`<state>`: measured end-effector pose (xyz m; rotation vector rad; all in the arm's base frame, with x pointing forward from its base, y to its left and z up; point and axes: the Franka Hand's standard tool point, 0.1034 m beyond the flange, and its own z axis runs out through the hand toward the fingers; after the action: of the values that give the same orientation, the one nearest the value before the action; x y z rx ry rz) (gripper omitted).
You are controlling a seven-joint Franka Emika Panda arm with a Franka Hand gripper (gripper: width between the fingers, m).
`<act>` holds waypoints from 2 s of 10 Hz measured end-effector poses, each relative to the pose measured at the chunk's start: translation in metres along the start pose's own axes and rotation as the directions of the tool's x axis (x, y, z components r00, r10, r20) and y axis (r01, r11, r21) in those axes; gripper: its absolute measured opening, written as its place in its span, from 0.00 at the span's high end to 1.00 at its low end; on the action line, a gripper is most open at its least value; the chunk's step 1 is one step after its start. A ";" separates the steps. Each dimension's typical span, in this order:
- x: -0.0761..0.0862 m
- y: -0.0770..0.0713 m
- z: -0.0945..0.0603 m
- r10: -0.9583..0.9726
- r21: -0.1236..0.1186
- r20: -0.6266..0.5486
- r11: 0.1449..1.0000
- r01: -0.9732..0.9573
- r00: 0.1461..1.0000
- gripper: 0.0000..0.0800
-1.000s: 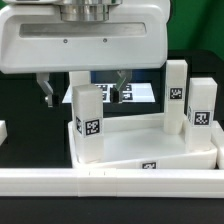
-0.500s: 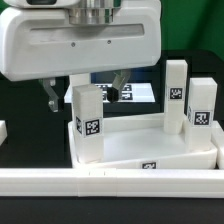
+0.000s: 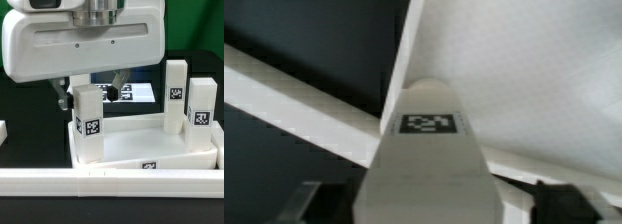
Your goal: Assemble desk
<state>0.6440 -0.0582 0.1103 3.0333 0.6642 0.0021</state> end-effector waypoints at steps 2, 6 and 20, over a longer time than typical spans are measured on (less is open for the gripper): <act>0.000 0.001 0.000 0.002 -0.001 -0.001 1.000 -0.002 1.000 0.64; -0.001 0.001 0.000 0.078 -0.001 -0.001 0.997 -0.078 0.997 0.64; 0.000 -0.001 0.002 0.994 0.034 0.039 0.102 -0.994 0.103 0.64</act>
Offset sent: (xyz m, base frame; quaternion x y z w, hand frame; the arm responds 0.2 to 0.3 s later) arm 0.0000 0.0000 0.0000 0.0000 0.0000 0.0650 0.9979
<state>0.6433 -0.0570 0.1085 2.7488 -1.5669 0.0136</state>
